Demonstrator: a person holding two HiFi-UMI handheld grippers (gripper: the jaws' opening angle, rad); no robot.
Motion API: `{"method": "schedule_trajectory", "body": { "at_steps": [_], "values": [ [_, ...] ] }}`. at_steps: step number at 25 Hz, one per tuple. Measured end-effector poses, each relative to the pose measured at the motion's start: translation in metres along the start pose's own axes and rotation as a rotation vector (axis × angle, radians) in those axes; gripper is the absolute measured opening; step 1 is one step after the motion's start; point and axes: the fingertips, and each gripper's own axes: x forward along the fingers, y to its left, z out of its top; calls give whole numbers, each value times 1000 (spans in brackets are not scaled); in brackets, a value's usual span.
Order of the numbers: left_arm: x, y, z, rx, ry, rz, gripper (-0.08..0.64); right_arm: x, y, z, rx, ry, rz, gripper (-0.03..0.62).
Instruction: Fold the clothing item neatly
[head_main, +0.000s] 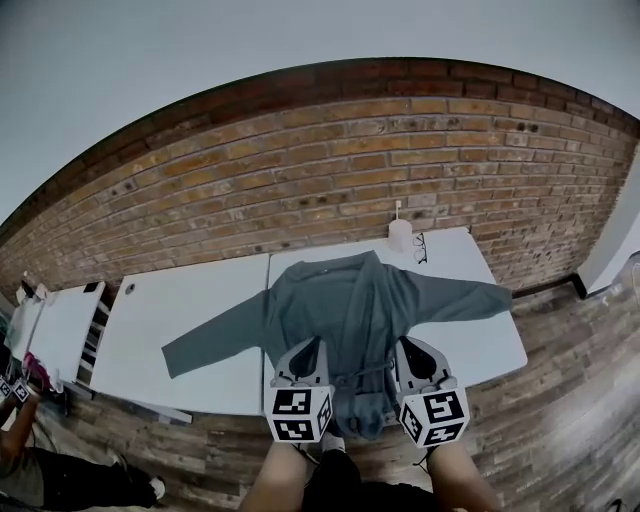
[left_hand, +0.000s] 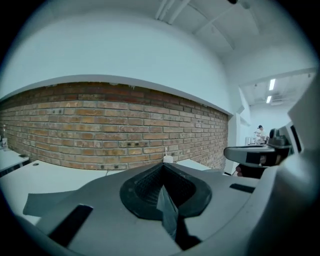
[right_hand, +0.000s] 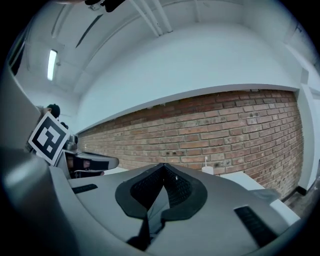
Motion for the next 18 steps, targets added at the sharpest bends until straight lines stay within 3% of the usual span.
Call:
{"method": "schedule_trajectory", "body": {
  "at_steps": [7, 18],
  "values": [
    [69, 69, -2, -116, 12, -55, -8, 83, 11, -9, -50, 87, -51, 2],
    [146, 105, -5, -143, 57, -198, -8, 148, 10, -9, -142, 183, -157, 2]
  ]
}}
